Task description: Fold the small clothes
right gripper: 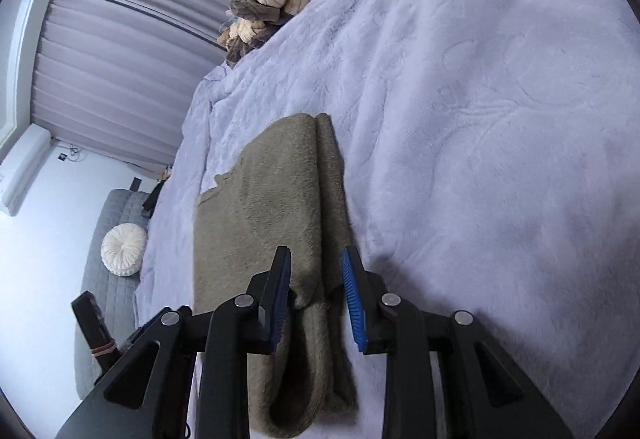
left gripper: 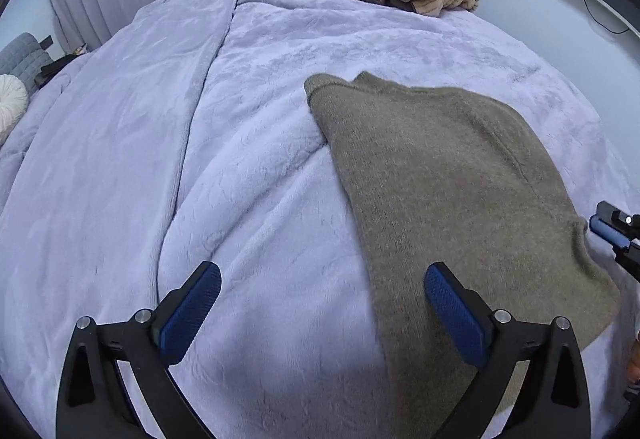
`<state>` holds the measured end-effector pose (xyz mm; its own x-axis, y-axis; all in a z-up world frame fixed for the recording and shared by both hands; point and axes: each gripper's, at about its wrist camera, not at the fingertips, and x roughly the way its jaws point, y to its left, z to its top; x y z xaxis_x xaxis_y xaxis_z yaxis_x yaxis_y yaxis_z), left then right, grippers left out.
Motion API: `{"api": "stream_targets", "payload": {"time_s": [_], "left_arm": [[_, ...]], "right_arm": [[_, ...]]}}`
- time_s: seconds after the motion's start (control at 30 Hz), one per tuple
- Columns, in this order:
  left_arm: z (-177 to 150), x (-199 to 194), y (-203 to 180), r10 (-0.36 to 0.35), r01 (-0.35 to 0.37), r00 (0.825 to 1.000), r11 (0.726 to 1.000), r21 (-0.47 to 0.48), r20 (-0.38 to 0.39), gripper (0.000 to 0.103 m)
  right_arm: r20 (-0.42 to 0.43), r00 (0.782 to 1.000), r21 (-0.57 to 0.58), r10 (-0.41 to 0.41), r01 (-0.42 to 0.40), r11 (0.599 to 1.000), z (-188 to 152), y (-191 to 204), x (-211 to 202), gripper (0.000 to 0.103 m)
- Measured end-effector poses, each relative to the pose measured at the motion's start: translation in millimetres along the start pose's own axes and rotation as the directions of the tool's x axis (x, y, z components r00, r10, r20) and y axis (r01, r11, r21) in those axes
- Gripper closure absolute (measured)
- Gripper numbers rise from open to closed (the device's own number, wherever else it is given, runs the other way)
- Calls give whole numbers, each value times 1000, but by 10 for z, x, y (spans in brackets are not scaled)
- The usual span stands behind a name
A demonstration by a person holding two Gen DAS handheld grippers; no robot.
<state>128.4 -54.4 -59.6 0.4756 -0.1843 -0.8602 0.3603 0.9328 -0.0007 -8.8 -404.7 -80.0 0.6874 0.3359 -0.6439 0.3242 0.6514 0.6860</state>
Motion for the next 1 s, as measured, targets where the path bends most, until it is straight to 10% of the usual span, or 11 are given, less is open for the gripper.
{"api": "stream_targets", "payload": {"time_s": [0.37, 0.5, 1.0], "left_arm": [[-616, 59, -34, -57, 51, 996, 996, -78, -74, 0], [-704, 54, 30, -83, 71, 994, 986, -153, -75, 0], [-891, -166, -75, -8, -2, 998, 991, -135, -69, 0]], "right_arm": [[-88, 996, -327, 5, -34, 945, -698, 762, -59, 73], [-111, 981, -280, -156, 120, 953, -837, 447, 159, 82], [-31, 989, -213, -148, 138, 967, -1036, 183, -76, 88]]}}
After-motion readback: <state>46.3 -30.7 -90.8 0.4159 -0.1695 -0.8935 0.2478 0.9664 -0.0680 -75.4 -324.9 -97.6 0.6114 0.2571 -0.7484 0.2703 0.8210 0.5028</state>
